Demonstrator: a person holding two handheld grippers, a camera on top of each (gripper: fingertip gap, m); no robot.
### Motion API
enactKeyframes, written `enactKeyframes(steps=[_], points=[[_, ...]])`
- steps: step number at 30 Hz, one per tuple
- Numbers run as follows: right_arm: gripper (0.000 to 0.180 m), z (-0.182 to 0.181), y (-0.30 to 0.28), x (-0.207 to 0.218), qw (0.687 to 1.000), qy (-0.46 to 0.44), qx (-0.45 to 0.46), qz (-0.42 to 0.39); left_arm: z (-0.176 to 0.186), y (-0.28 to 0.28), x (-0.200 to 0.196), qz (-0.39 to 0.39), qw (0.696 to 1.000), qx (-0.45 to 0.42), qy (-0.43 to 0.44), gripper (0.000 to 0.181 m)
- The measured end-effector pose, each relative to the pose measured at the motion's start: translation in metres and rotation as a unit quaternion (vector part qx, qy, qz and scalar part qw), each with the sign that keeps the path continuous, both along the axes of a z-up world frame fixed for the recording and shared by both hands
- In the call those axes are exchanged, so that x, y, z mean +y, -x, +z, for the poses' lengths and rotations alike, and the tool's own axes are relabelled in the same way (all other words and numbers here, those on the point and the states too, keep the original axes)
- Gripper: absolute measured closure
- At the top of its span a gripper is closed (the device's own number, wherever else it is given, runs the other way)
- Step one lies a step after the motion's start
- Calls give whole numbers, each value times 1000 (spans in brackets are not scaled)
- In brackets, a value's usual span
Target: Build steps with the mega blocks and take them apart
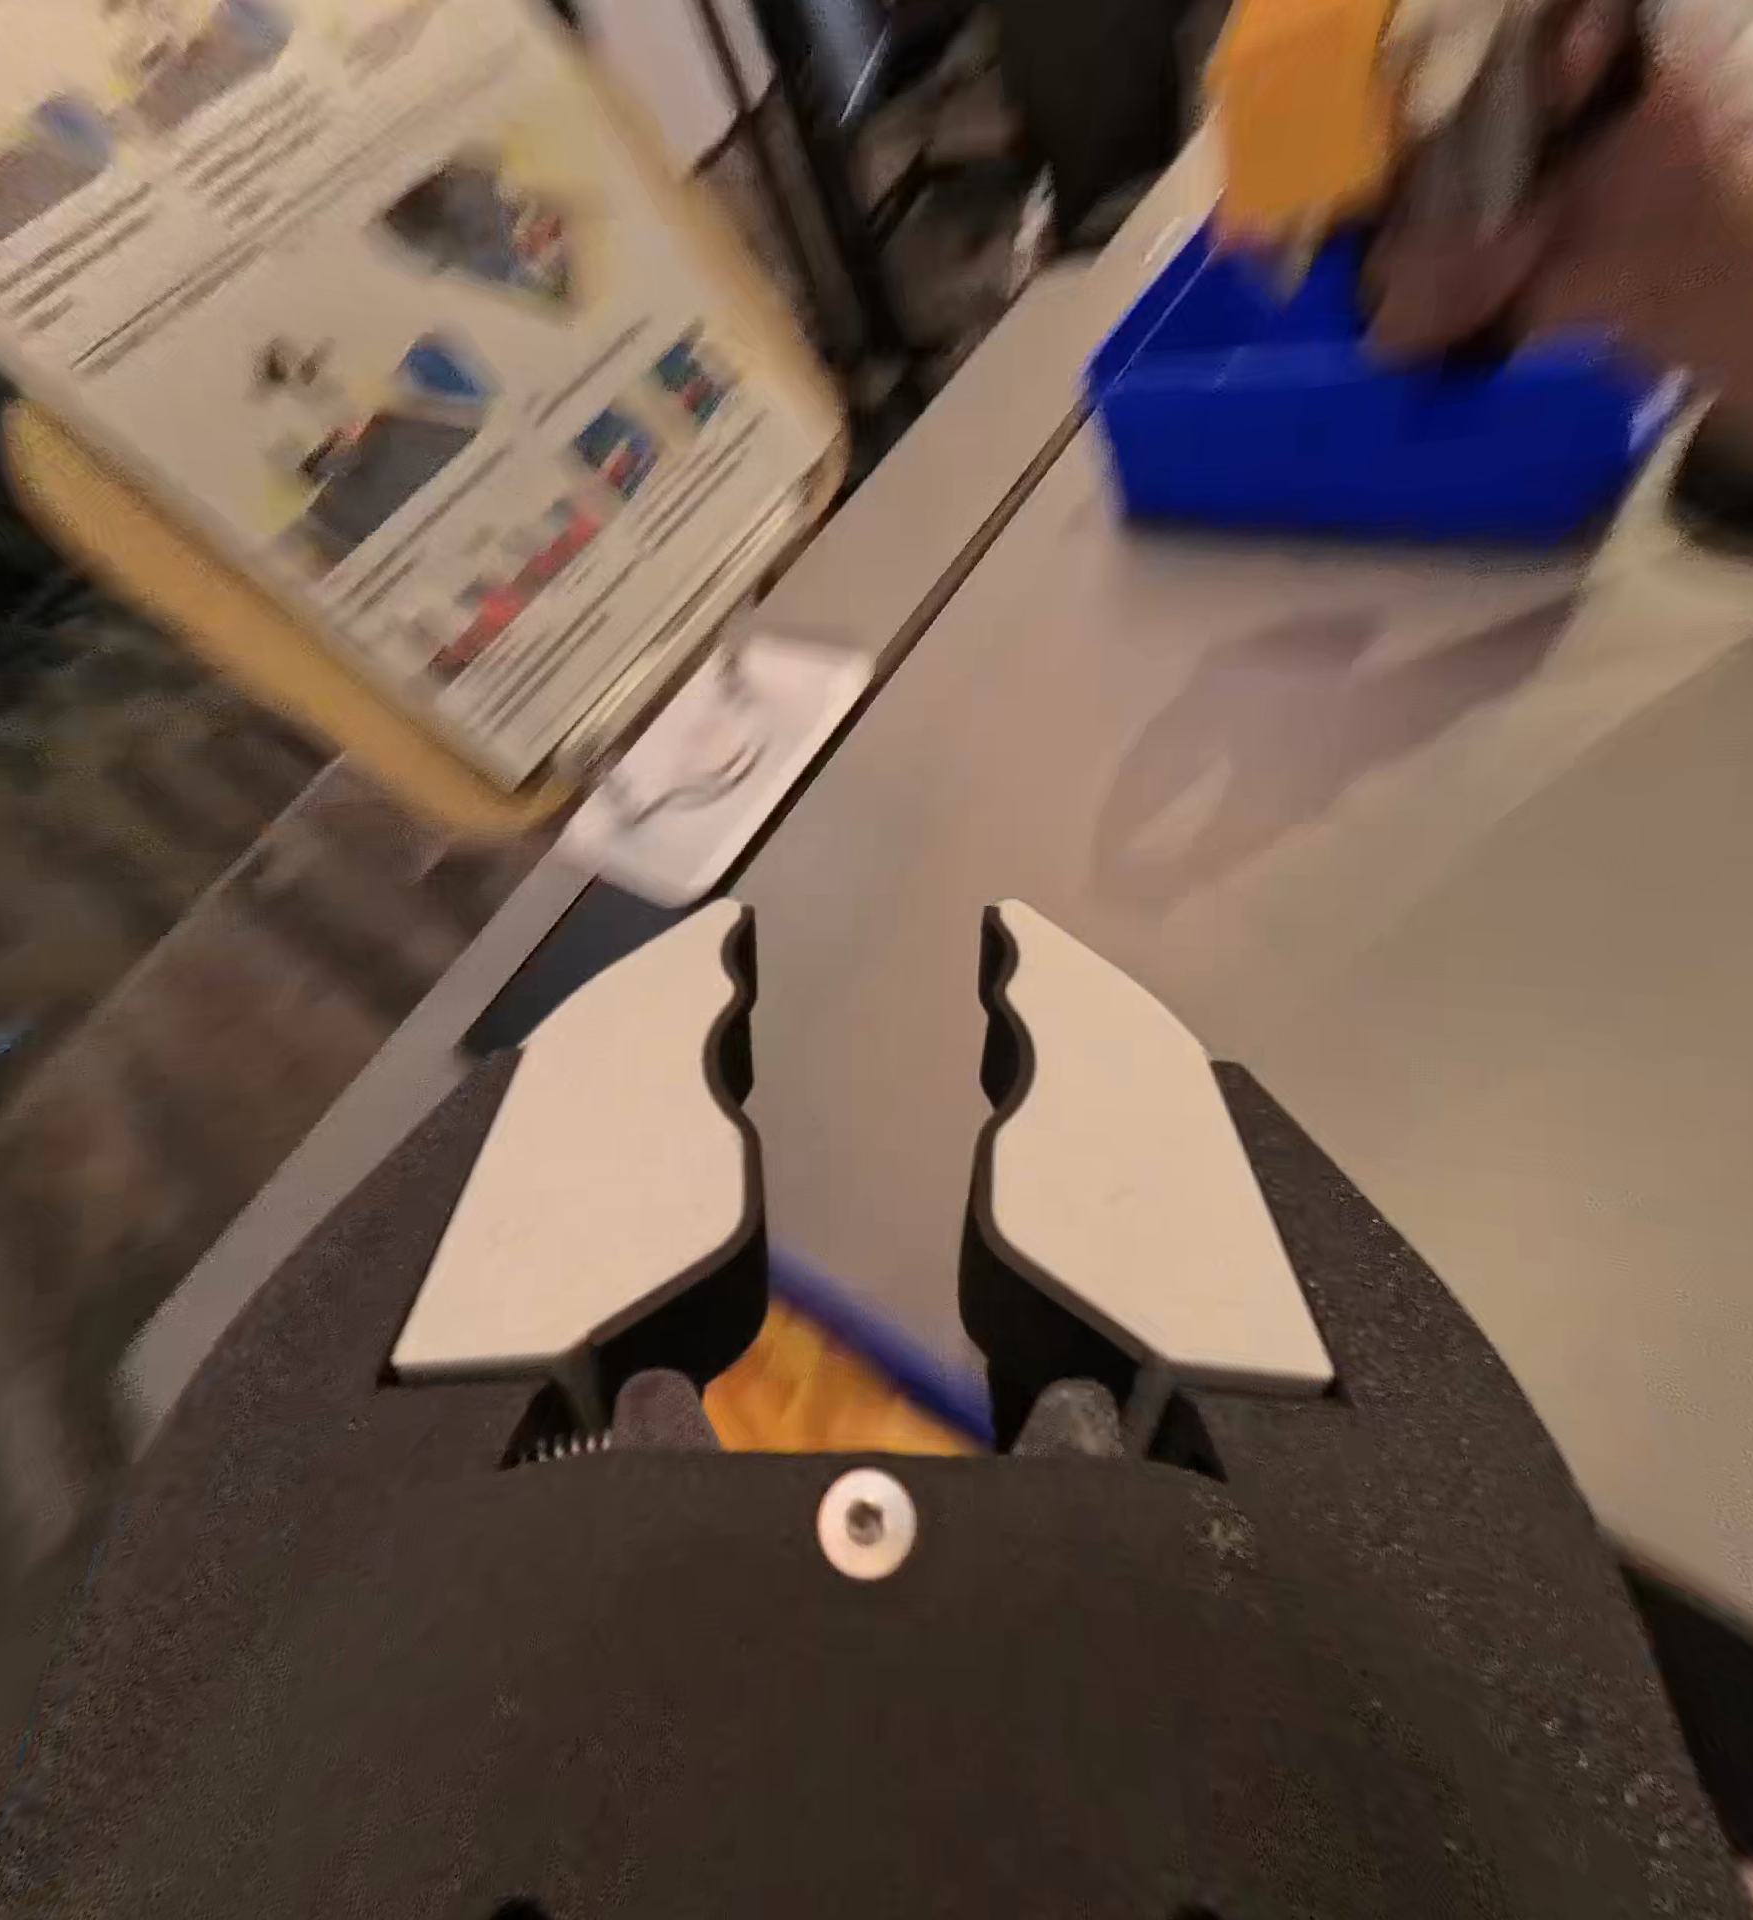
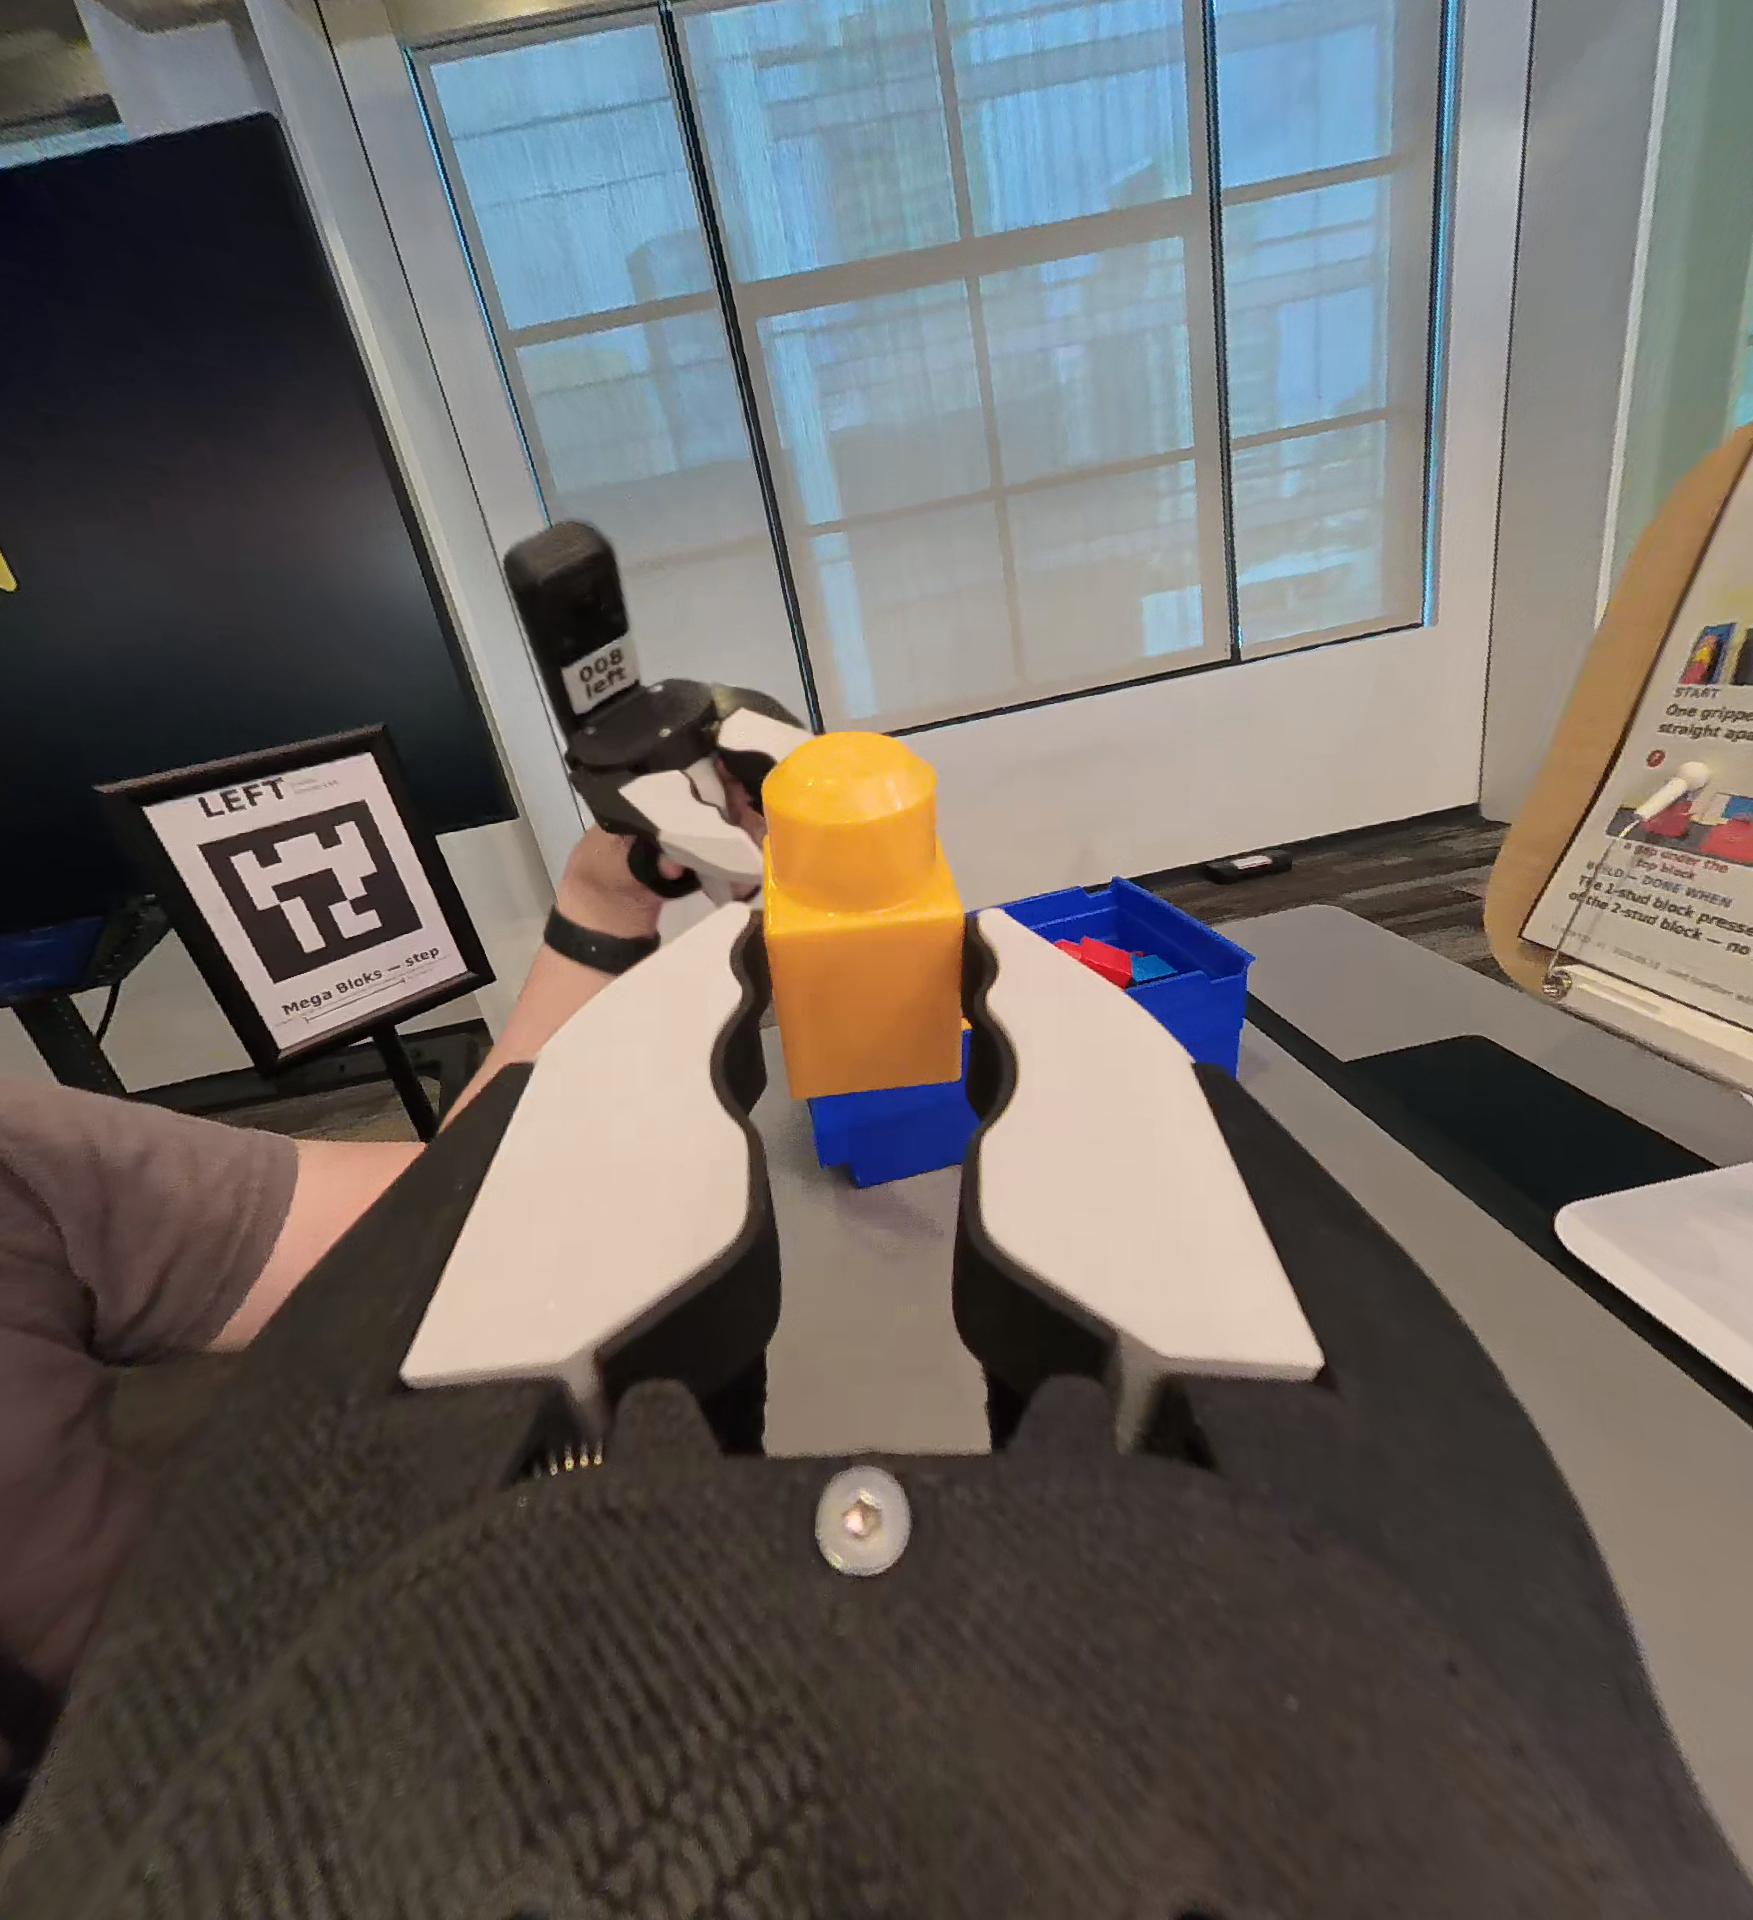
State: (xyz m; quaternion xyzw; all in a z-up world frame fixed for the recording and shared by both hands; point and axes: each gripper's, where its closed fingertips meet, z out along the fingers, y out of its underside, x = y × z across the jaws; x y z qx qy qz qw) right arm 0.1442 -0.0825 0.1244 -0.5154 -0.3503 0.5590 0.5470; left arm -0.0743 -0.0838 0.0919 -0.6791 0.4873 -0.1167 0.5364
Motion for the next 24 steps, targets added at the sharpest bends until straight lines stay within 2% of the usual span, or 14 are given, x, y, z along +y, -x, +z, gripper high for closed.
enactKeyframes(steps=[3,6,9,11,14,17,24], points=[[144,5,-8,3,1000,1,5,2,-16,71,-3,39,997,62,-18,143],[144,7,-12,8,1000,4,4,6,-38,96,-2,14,992,118,32,140],[144,8,-15,13,1000,9,2,3,-77,128,6,21,969,233,84,138],[144,9,-18,17,1000,10,5,-1,-106,137,1,4,951,275,137,140],[144,6,-23,22,1000,12,4,-11,-137,152,5,1,924,349,157,139],[144,3,-27,28,1000,21,5,-20,-153,147,10,-19,921,348,175,139],[144,2,-36,36,999,33,12,-30,-187,146,8,-56,881,408,233,139]])
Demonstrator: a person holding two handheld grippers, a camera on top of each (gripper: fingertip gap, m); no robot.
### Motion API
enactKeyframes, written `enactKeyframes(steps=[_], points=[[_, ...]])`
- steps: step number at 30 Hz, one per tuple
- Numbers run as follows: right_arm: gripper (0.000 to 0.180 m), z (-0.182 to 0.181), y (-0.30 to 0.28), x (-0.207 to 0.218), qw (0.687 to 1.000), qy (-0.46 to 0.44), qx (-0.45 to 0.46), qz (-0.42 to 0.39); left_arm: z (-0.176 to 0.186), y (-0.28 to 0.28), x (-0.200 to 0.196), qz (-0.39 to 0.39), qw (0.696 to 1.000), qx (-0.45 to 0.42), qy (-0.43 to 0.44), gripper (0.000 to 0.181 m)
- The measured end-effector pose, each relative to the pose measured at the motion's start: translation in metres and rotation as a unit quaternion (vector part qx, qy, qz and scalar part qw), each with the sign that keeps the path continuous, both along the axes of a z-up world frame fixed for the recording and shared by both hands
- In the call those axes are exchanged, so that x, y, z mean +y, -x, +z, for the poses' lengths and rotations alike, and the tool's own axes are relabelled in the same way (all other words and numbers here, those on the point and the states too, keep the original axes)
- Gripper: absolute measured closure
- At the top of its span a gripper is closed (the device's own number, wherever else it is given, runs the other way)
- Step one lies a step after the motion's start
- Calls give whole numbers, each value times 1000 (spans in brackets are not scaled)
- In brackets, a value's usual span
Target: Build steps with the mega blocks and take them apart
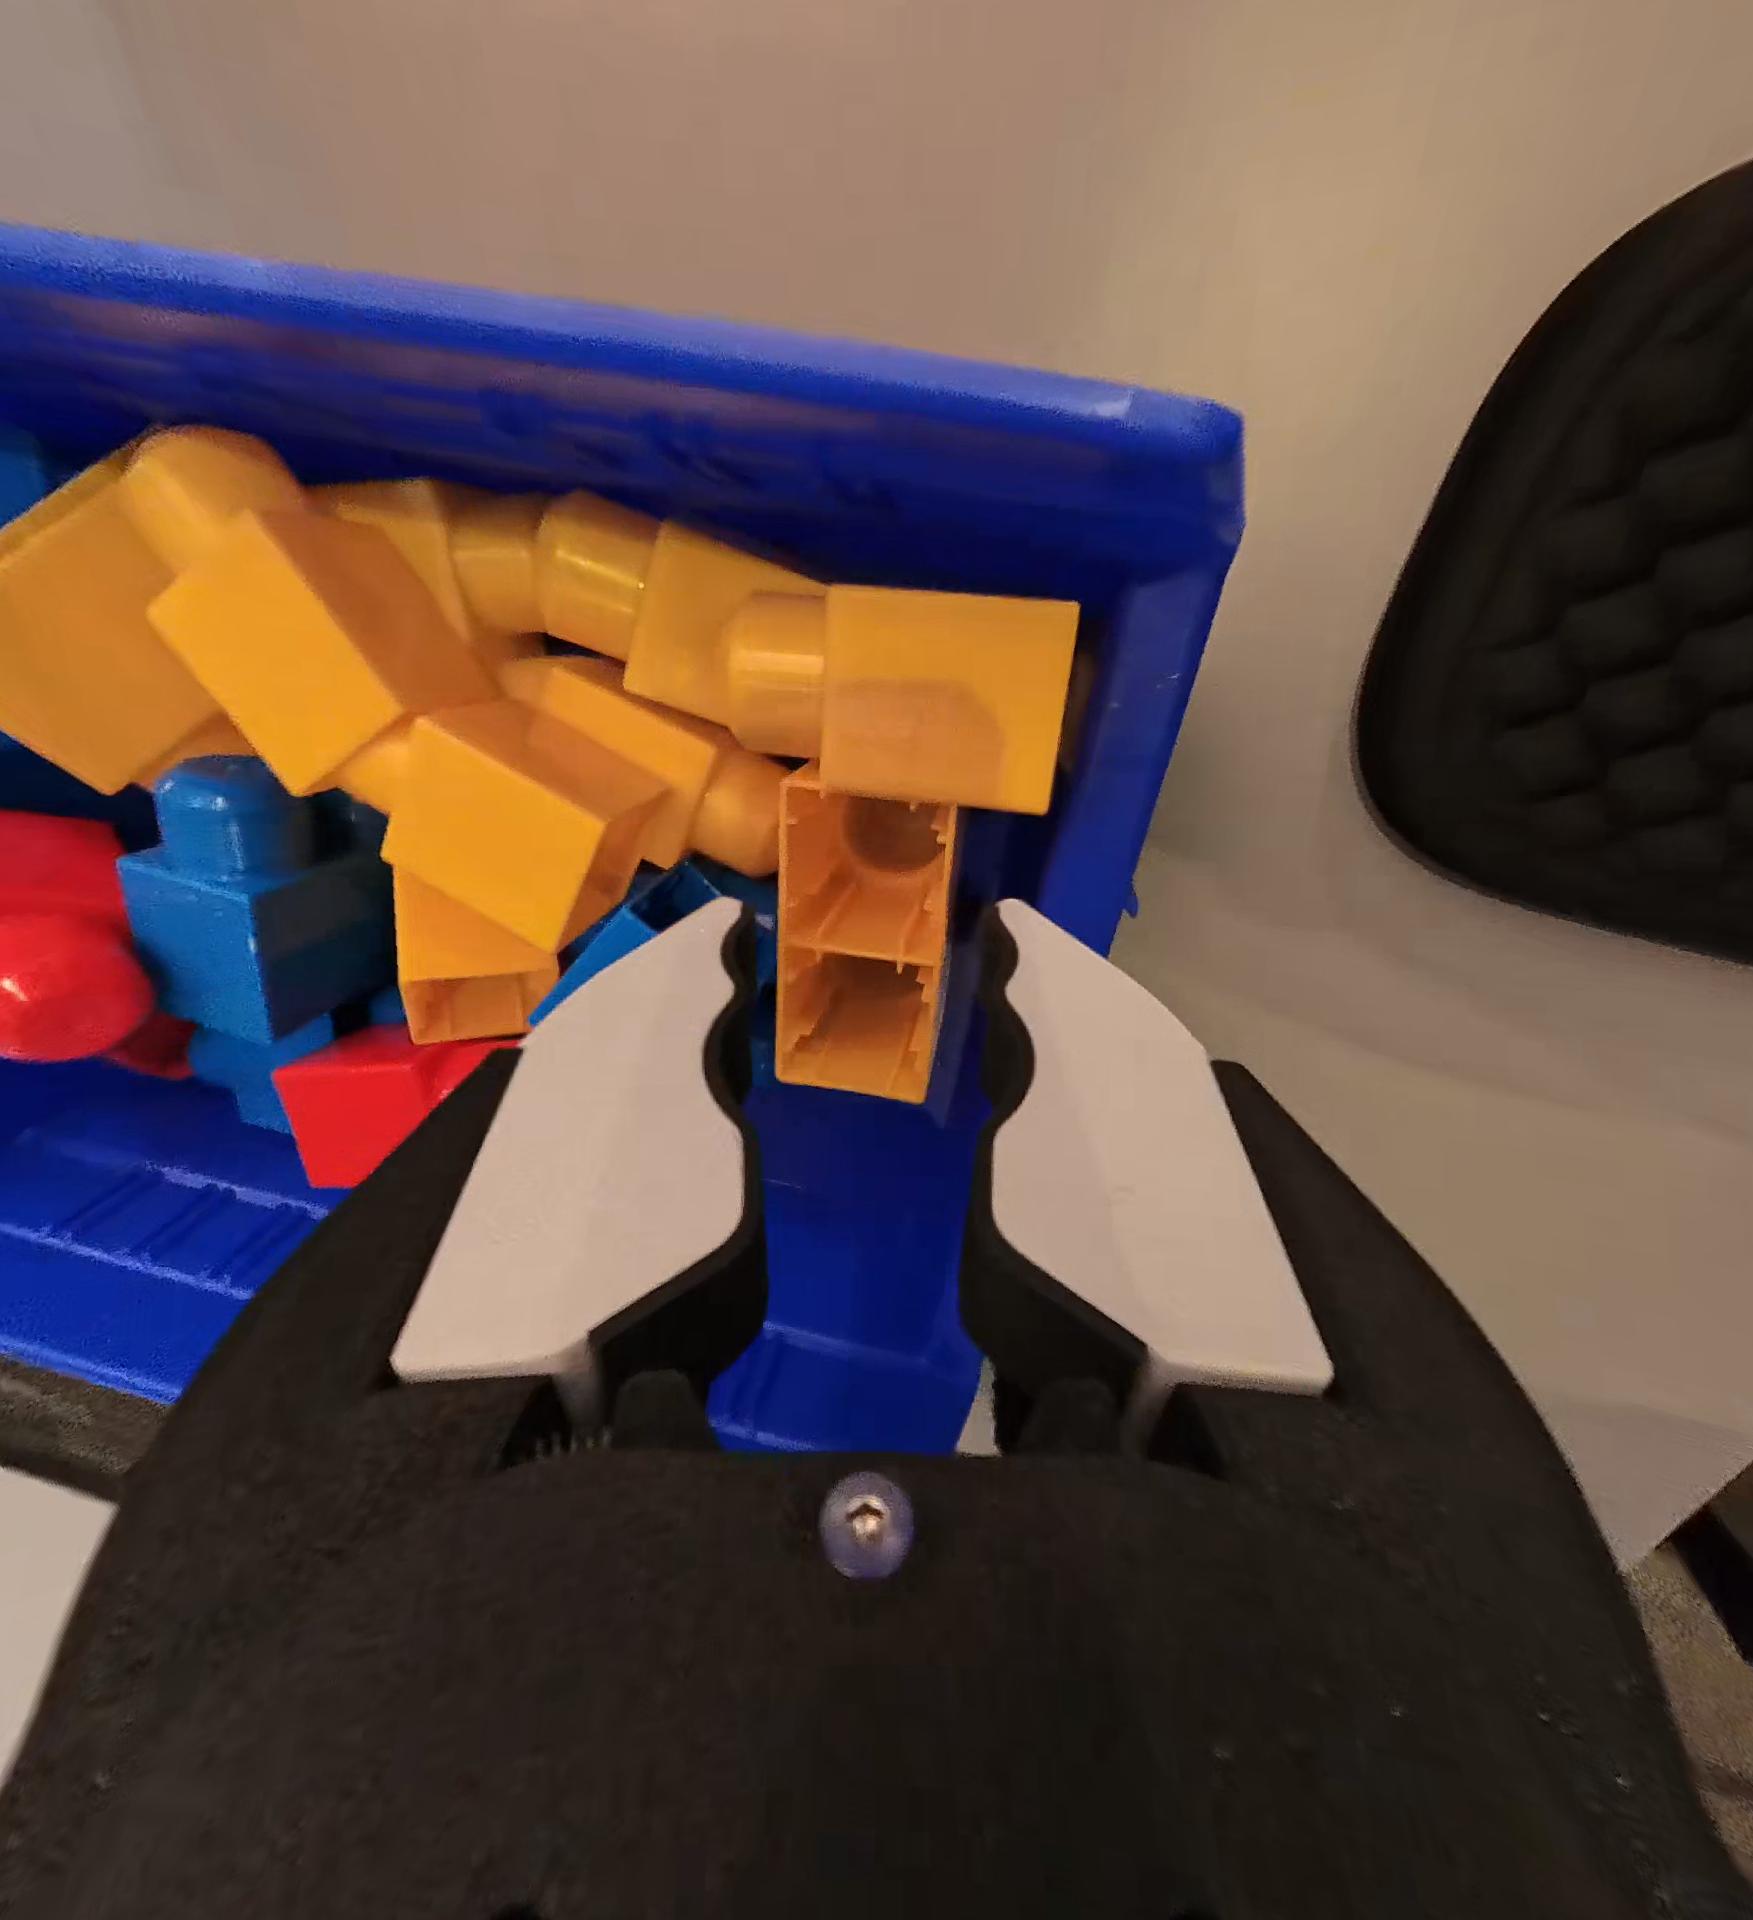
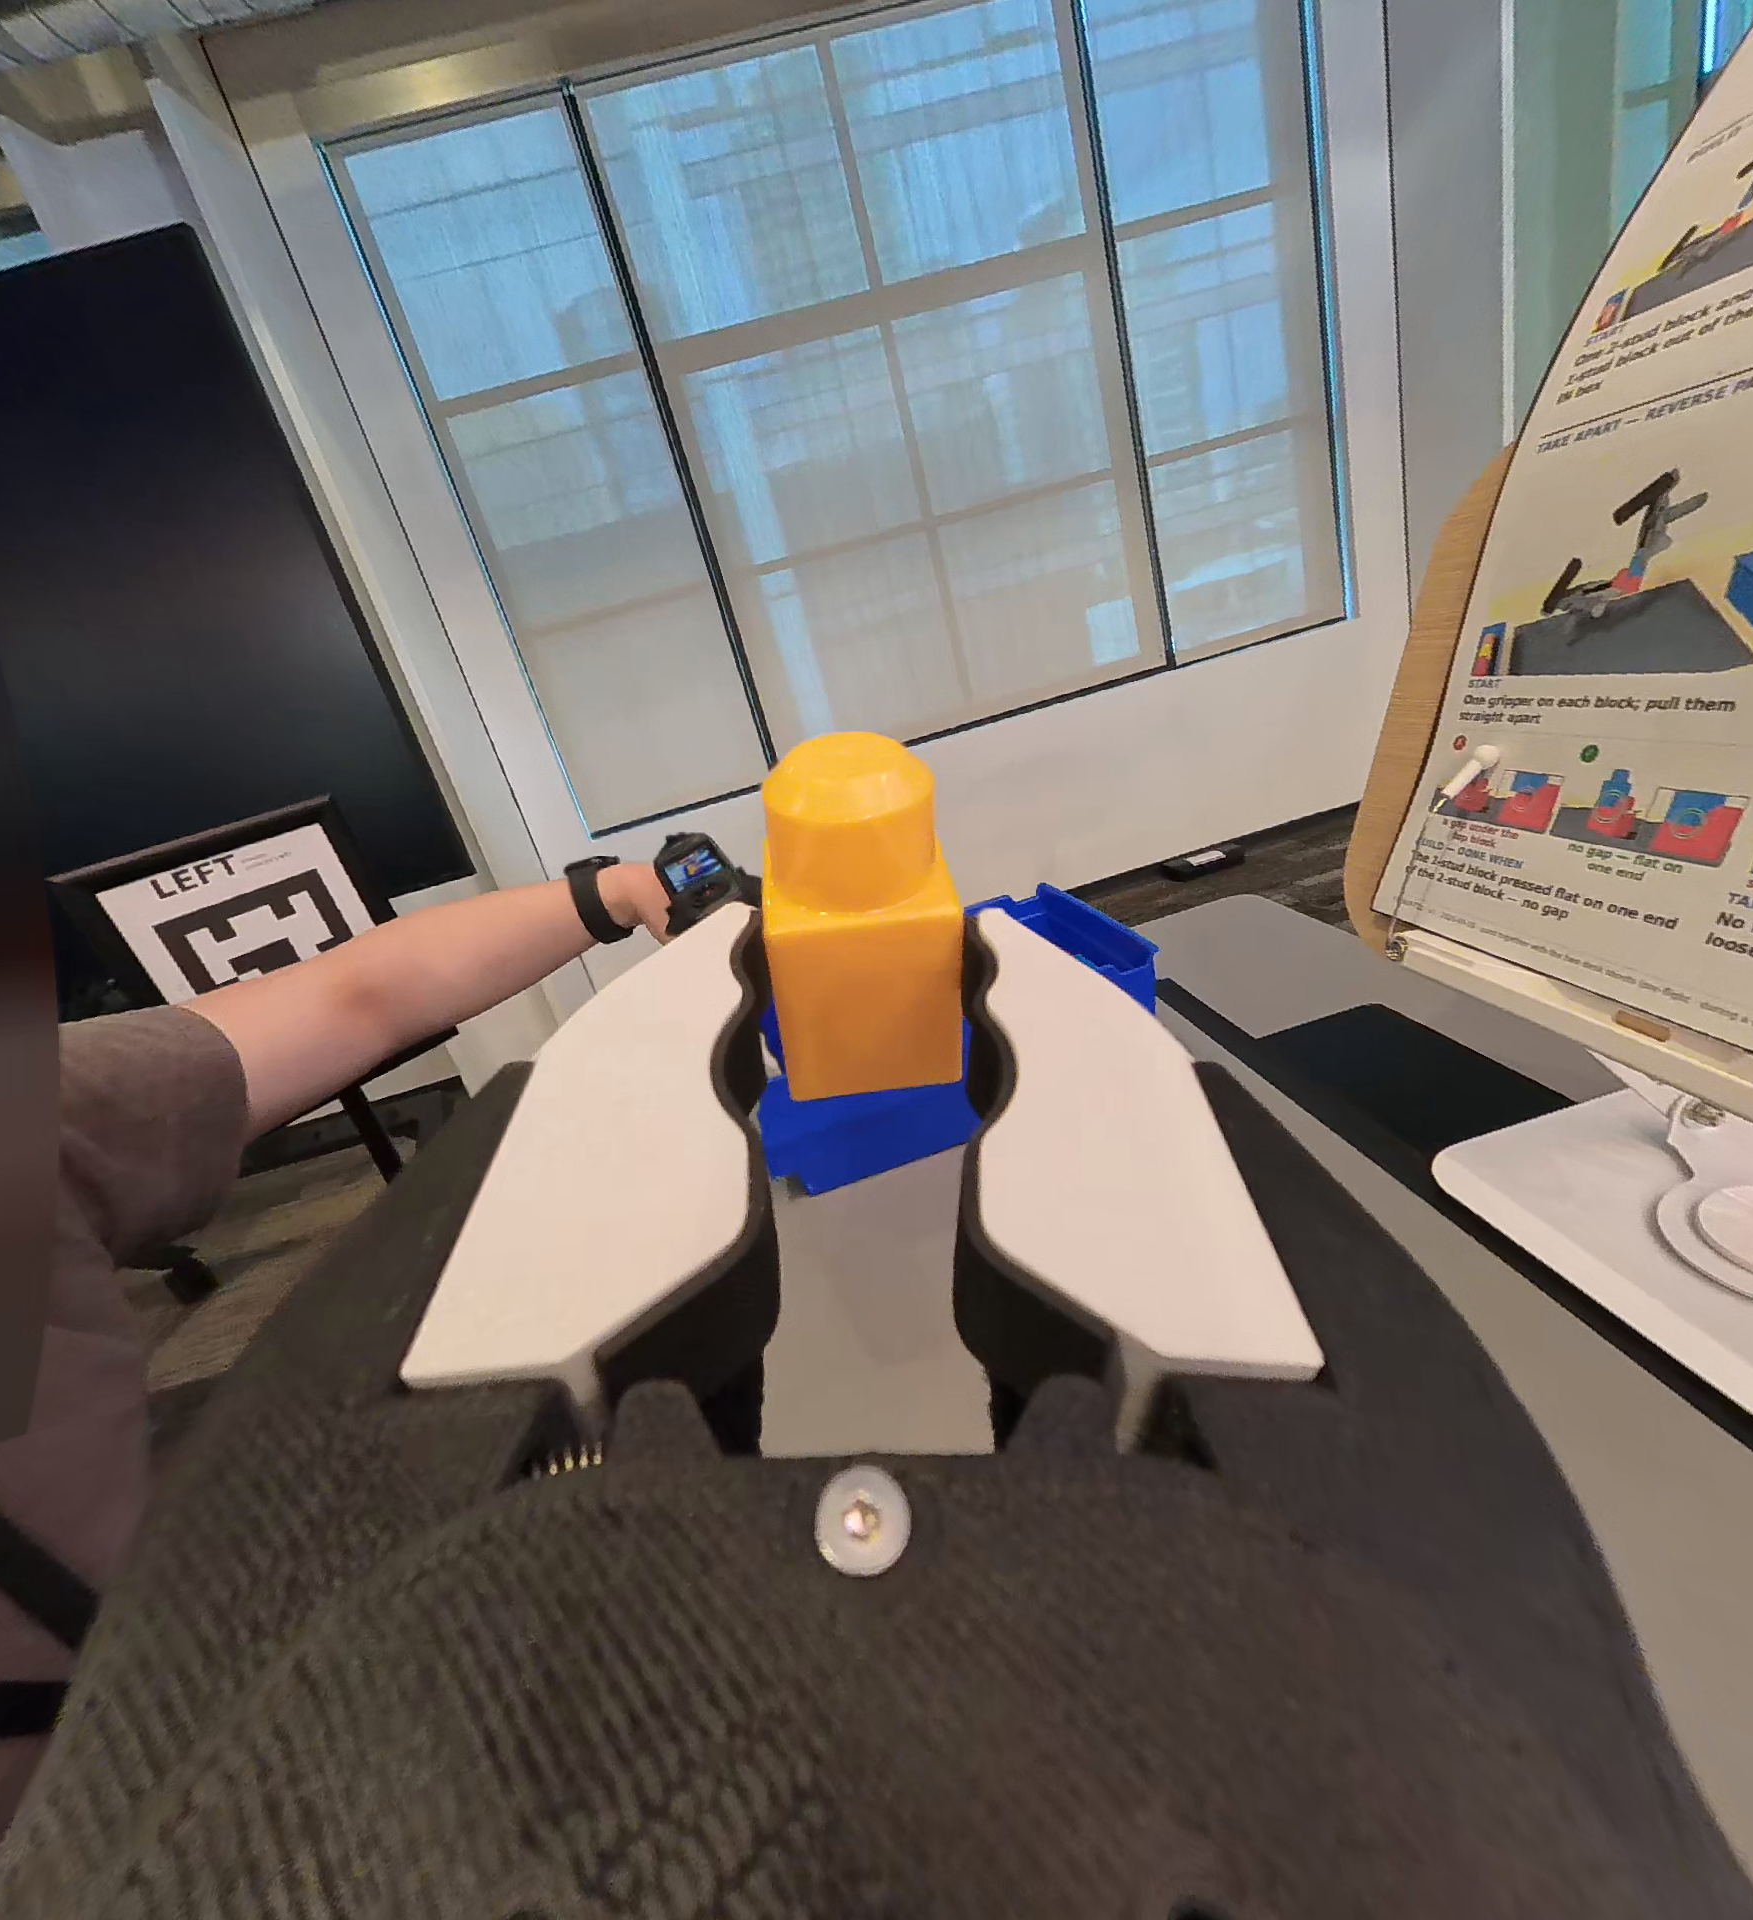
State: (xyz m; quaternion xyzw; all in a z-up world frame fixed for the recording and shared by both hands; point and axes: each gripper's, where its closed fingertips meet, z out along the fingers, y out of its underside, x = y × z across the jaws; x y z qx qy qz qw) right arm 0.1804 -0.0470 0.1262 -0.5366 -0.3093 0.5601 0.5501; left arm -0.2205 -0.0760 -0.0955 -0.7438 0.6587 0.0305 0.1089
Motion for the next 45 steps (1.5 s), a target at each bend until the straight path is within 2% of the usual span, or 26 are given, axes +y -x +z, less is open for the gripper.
enactKeyframes(steps=[5,8,15,18,21,24,27,31,34,37,39,42,45], points=[[144,-4,1,1,1000,4,-7,1,-13,0,6,-13,998,54,18,139],[144,-8,4,1,1000,8,-13,5,-20,8,2,-5,994,90,54,145],[144,-10,6,0,1000,5,-25,11,-28,7,2,10,993,97,60,144],[144,-11,5,0,1000,7,-27,13,-26,8,1,17,993,93,68,144],[144,-8,4,-1,1000,7,-23,15,-2,12,1,49,994,77,64,144],[144,-4,2,-2,1000,2,-19,14,53,13,11,73,997,14,5,144],[144,0,0,-3,1000,-3,-14,15,131,10,24,88,991,-63,-81,144],[144,2,-2,-1,1000,-5,-11,12,240,-19,34,71,959,-202,-184,144],[144,4,-6,0,1000,-5,-7,8,293,-50,33,40,929,-290,-224,144],[144,9,-11,-1,1000,-12,-3,0,313,-94,26,2,900,-389,-199,144],[144,13,-15,-3,1000,-19,1,-6,313,-127,20,-31,878,-445,-173,144],[144,18,-21,-3,1000,-26,7,-13,301,-175,11,-65,840,-525,-123,144],[144,20,-25,-2,999,-32,11,-22,274,-218,5,-86,796,-596,-64,144]])
